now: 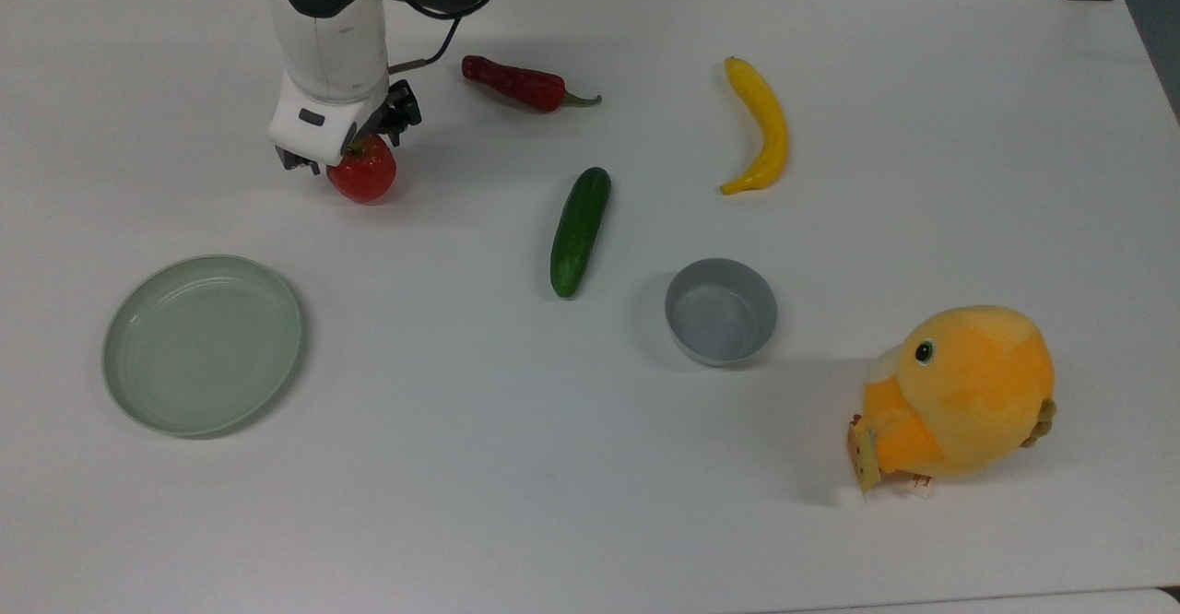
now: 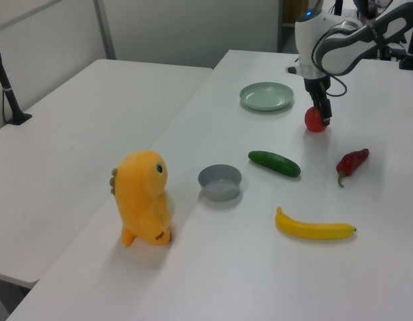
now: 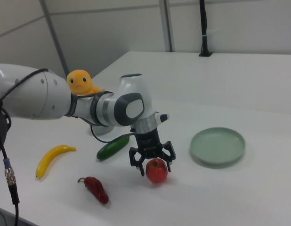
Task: Put the red apple in the bowl
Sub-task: 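Move the gripper down over the red apple and close on it, then lift the red apple up off the table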
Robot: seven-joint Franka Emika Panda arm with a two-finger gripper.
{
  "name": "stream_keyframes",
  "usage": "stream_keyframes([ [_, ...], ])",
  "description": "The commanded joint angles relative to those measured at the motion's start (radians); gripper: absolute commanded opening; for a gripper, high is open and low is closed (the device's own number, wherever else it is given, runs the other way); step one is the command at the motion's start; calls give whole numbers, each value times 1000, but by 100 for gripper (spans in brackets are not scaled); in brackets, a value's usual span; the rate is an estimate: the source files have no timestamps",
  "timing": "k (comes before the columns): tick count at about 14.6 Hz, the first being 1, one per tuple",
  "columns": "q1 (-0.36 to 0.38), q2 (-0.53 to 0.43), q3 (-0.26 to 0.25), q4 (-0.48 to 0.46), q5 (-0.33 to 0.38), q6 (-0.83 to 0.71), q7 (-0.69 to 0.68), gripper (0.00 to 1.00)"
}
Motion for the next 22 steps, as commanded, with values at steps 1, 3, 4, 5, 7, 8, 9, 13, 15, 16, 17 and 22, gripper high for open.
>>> stream_keyframes([
  [1, -5, -6, -2, -28, -29, 42, -8, 86],
  [3, -5, -6, 0, -28, -29, 41, -7, 52],
  [4, -7, -8, -2, -28, -29, 42, -7, 30],
  [5, -7, -11, -2, -28, -29, 41, -4, 12],
  [7, -7, -29, 0, -23, -23, 27, -1, 9],
  [8, -5, -44, 0, -20, -17, 21, 1, 9],
  [9, -5, -58, 0, -14, -12, 10, -1, 9],
  [13, 45, -106, 1, 94, 101, -125, -1, 10],
  [15, 76, -101, 1, 221, 164, -235, -1, 10],
  [16, 102, -95, 1, 301, 203, -313, 10, 11],
  [17, 121, -92, 0, 346, 220, -353, 30, 11],
  [22, 249, -58, 6, 483, 304, -400, 272, 10],
])
